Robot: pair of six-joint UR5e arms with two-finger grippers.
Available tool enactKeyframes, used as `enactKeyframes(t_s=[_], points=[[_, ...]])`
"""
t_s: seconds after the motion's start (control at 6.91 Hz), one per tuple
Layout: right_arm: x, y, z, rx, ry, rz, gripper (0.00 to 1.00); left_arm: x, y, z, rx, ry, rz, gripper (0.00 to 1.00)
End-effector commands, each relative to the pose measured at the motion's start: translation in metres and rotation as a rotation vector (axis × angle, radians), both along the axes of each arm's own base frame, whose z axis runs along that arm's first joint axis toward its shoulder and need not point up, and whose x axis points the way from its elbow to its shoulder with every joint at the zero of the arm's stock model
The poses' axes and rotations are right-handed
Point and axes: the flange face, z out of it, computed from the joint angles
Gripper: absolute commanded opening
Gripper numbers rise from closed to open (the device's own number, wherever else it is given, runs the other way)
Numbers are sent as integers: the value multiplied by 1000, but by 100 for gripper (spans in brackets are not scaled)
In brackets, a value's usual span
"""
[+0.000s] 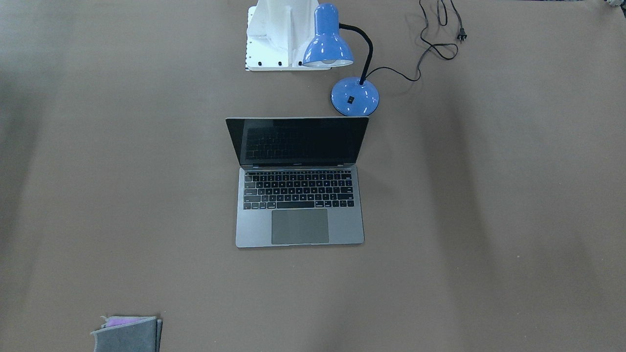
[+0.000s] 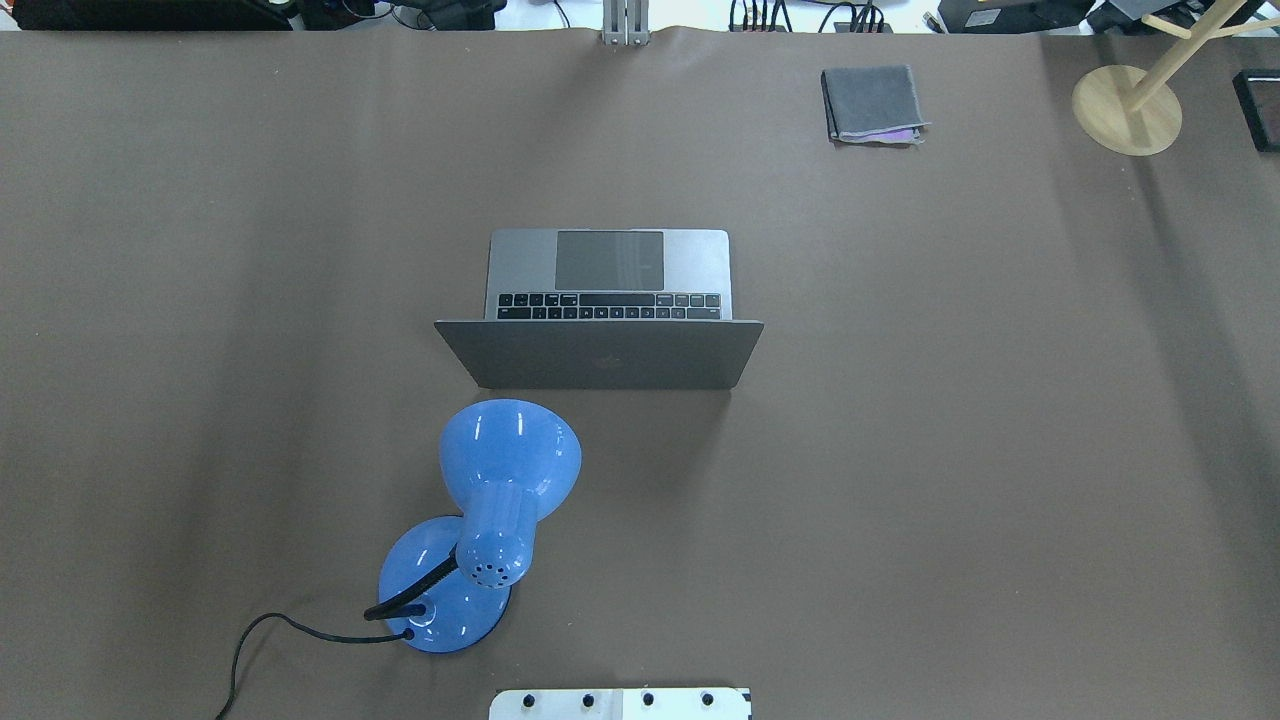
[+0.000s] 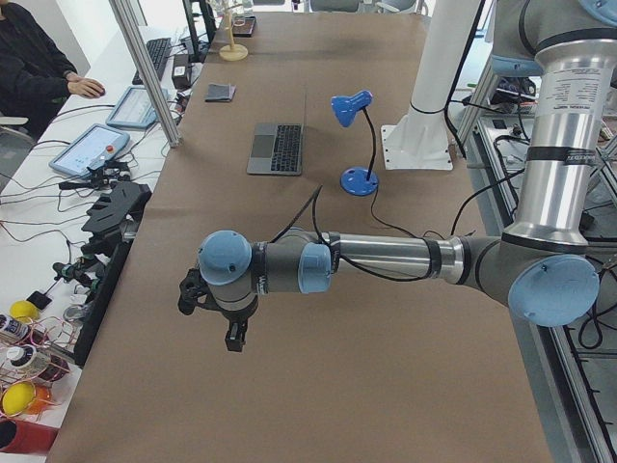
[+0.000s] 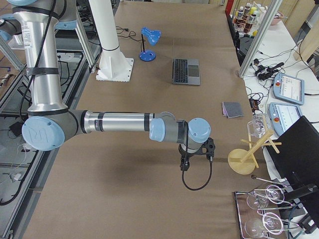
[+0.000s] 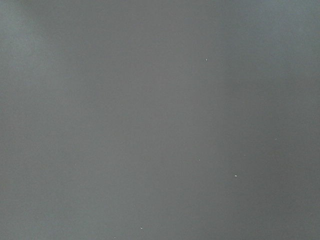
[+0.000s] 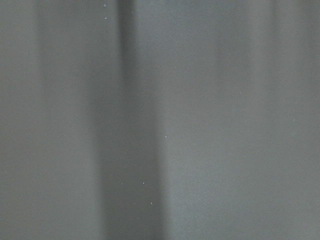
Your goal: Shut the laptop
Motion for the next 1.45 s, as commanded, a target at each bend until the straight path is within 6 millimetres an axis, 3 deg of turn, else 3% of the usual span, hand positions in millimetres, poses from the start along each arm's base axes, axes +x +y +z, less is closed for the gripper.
enactKeyframes(t_s=[0.0,1.01,1.3], points=[[-1,0,-5,25,-4,0,100,1,0,0,0,1,1,99],[-1,1,-17,48,-10,1,100,1,0,1,1,1,1,99],[-4,-6,-33,82,-13,-5,100,9,-12,-13,26,2,17,99]])
